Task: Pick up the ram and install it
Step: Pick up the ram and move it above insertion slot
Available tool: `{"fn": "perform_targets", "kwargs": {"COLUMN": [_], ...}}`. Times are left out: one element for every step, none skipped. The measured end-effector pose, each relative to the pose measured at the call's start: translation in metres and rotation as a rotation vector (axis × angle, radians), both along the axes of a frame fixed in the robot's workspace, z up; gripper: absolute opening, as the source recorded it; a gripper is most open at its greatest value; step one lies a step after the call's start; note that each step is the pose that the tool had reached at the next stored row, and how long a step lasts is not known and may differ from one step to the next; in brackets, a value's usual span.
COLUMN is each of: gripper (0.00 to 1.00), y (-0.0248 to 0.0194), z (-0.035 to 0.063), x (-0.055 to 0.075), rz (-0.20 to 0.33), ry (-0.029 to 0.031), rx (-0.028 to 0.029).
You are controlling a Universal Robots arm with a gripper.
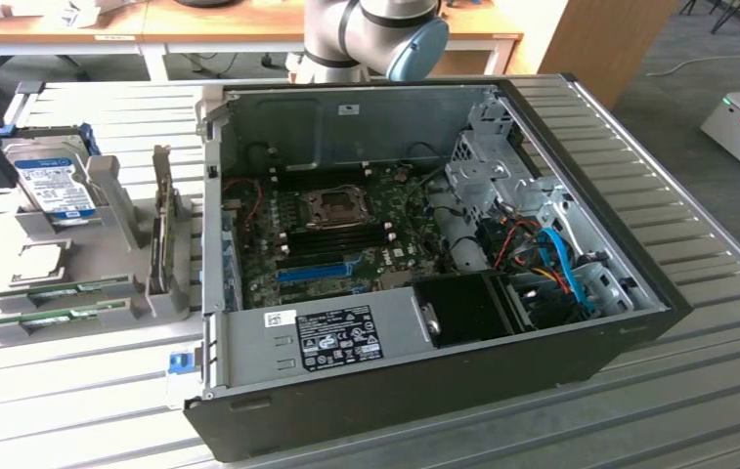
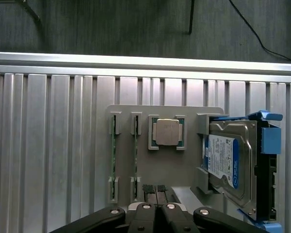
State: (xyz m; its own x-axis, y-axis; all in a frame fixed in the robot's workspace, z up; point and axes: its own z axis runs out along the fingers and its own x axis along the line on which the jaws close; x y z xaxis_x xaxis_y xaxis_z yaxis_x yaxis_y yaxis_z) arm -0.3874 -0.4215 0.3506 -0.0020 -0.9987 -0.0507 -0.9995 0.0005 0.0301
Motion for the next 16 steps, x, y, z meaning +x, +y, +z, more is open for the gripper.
{"fn": "perform_targets", "kwargs": {"gripper": [0.1,0.1,0.1,0.1,0.1,0.1,0.1,0.1,0.1,0.1,0.1,0.1,0.1,0.1,0.1,0.1], "y": [-0.0002,-0.0003,-0.0006,-0.0008,-0.001,-0.0012,-0.0015,-0.0017,-0.002,-0.0024,-0.0026,-0.0029,-0.0032,-0.0034,-0.0036,-0.0037], "z": [-0.0014,-0.003,-0.0046,-0.0062,-0.0079,-0.0097,-0.0115,-0.0131,-0.0147,-0.0162,-0.0178,-0.0192,-0.0207,-0.022,-0.0232,-0.0242], "x": [0.0,0.0,0.0,0.0,0.0,0.0,0.0,0.0,0.0,0.0,0.0,0.0,0.0,0.0,0.0,0.0], "rz": [0.0,0.0,0.0,0.0,0.0,0.0,0.0,0.0,0.0,0.0,0.0,0.0,0.0,0.0,0.0,0.0], "ry": [0.0,0.0,0.0001,0.0,0.0001,0.0,0.0,0.0,0.0,0.0001,0.0,0.0,0.0,0.0,0.0,0.0], "rx": [0.0001,0.0002,0.0003,0.0005,0.0005,0.0007,0.001,0.0011,0.0013,0.0014,0.0017,0.0019,0.002,0.0021,0.0023,0.0024]}}
